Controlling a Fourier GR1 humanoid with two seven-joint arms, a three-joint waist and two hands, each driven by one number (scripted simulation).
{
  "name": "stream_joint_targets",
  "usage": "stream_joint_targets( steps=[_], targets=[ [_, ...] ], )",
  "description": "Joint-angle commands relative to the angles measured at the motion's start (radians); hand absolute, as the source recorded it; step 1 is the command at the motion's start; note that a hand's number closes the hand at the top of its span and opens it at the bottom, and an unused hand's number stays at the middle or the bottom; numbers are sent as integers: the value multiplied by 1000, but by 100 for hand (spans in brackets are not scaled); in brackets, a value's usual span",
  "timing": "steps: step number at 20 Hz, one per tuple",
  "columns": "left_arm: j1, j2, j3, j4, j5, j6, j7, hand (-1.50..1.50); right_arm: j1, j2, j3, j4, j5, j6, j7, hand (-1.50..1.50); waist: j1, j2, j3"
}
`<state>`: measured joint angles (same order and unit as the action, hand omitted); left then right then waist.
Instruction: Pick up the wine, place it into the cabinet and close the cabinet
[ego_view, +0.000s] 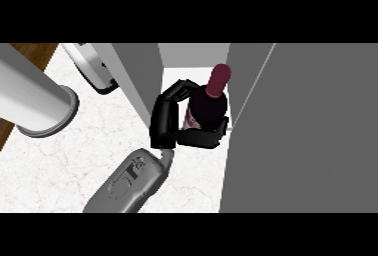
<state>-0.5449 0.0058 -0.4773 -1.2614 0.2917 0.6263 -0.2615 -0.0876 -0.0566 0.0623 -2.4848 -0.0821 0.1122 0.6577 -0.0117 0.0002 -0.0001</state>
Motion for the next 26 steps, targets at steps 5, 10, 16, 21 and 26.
stream_joint_targets(
  steps=[5,10,16,21,26],
  targets=[
    [-4,-6,20,119,26,2,-133,150,7,15,53,-117,-1,-23,68,-150,2,0,-1],
    [-25,-3,101,145,26,-40,-126,150,9,-24,-61,-101,-115,9,57,-150,5,-1,0],
    [-50,-5,146,240,69,-77,-181,150,2,27,41,-93,-2,-33,50,-150,4,0,0],
    [-236,-6,211,427,133,-121,-205,150,2,11,-1,-42,-41,-3,-7,-150,-9,4,0],
    [-247,-6,206,468,153,-129,-187,150,9,3,-20,-89,-87,-9,46,-150,-8,2,0]
  ],
)
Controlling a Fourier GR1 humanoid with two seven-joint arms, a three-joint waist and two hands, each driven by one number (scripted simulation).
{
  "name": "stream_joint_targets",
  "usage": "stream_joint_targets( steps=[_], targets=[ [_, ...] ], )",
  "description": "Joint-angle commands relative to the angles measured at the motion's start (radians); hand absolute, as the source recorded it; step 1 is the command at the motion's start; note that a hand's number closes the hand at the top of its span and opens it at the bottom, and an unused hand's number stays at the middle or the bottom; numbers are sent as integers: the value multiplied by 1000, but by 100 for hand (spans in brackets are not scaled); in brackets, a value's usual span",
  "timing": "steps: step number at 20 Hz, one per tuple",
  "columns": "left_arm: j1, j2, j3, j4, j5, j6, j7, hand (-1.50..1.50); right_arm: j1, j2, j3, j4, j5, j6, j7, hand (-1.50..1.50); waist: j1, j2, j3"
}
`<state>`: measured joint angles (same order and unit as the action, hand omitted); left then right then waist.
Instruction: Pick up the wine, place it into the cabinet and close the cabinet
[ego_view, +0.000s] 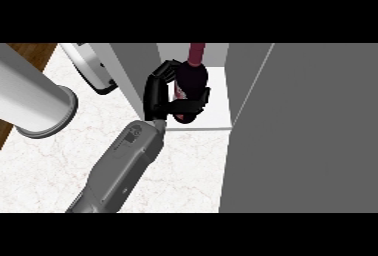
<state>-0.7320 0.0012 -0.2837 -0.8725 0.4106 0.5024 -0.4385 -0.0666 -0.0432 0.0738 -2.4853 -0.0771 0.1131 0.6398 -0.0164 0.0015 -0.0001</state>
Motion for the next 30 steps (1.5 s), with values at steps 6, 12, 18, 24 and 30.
stream_joint_targets(
  steps=[6,12,18,24,30],
  targets=[
    [-160,-1,121,276,9,-67,-53,150,-3,-10,-21,-62,-80,9,31,-150,-6,4,0],
    [-262,-1,87,382,23,12,-127,150,-28,1,-19,-74,-88,-2,51,-150,-24,7,0],
    [-325,10,174,503,17,-18,-228,150,56,14,-4,-26,-72,51,-60,-150,-20,9,0],
    [-404,4,211,589,18,-22,-222,150,64,34,16,-29,-65,46,-64,-150,-25,10,0],
    [-382,0,306,624,94,-84,-252,150,64,18,6,-74,-92,47,-20,-150,-31,12,0]
  ],
)
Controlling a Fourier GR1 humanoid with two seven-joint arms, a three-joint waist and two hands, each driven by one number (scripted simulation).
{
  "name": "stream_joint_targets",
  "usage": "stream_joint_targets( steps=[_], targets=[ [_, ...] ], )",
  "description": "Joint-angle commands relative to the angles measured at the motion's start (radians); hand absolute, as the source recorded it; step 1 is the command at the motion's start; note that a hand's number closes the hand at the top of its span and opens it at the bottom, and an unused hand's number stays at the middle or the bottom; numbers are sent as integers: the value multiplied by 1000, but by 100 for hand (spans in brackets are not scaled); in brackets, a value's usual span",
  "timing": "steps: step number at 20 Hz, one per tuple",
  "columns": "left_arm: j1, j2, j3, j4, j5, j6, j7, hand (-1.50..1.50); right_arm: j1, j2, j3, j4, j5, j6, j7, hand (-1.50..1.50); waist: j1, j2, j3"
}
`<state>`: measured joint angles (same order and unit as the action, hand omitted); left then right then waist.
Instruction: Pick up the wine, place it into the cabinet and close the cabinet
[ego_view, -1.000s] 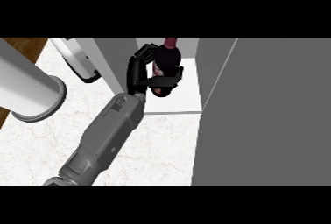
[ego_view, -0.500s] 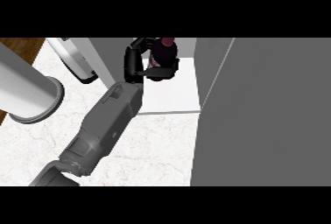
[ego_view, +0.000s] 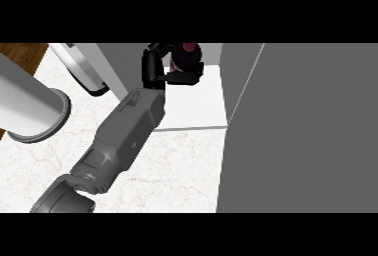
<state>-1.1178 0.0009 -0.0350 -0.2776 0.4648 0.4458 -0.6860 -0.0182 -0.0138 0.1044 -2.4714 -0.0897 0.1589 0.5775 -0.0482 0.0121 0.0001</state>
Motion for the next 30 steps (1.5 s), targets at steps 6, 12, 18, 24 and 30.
stream_joint_targets(
  steps=[6,12,18,24,30],
  targets=[
    [-9,-1,101,81,70,-71,-56,150,-7,13,39,-22,-17,-12,-19,-150,-12,9,-1],
    [-38,7,104,128,41,-44,-63,150,-4,-6,10,-76,-59,-9,54,-150,-16,8,-1],
    [-16,5,103,168,21,-28,-95,-150,1,11,26,-43,-19,-7,3,-150,-18,11,-1],
    [-34,14,84,194,-13,2,-62,-150,-87,2,-7,12,-25,-24,34,-150,-12,13,-1],
    [-32,23,72,214,-37,52,-61,-150,-36,13,22,7,-11,-12,-10,-150,-30,18,-1]
  ],
)
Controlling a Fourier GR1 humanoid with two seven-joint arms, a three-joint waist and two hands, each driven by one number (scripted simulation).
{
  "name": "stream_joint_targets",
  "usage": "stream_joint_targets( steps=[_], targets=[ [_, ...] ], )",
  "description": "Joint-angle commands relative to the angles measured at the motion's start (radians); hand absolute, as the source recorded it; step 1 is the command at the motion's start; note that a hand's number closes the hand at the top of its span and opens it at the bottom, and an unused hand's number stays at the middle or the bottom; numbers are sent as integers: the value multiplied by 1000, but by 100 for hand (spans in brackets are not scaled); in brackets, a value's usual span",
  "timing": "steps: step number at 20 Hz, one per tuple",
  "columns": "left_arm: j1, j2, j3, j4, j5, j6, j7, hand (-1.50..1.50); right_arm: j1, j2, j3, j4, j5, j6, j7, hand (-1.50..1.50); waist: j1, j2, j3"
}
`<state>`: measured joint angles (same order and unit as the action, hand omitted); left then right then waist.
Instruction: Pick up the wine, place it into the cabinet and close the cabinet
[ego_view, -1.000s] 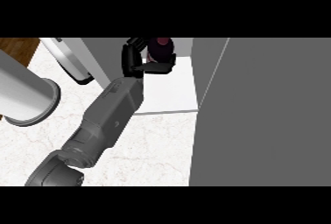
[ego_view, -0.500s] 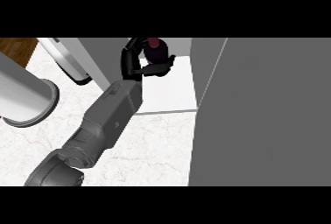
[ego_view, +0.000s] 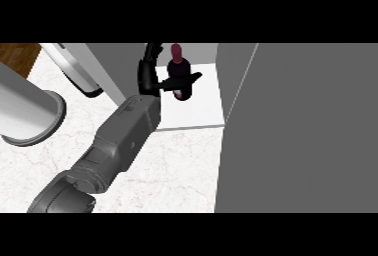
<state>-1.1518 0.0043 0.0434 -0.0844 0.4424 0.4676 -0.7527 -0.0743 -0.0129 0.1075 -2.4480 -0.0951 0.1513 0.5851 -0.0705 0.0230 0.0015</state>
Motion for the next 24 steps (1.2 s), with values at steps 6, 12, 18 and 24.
stream_joint_targets(
  steps=[6,12,18,24],
  targets=[
    [41,18,-1,15,-20,16,-18,-150,23,-8,-26,-10,-59,27,-23,-150,-1,5,-2],
    [53,4,27,-11,-6,22,-76,-150,26,-8,0,-70,-48,10,37,-150,-7,4,-3],
    [70,46,21,-3,-22,-77,-58,-150,46,4,22,-47,-28,20,-10,-150,1,3,-2],
    [90,29,1,1,-49,-130,-97,-150,34,6,33,-40,-23,12,-2,-150,2,3,-3]
  ],
)
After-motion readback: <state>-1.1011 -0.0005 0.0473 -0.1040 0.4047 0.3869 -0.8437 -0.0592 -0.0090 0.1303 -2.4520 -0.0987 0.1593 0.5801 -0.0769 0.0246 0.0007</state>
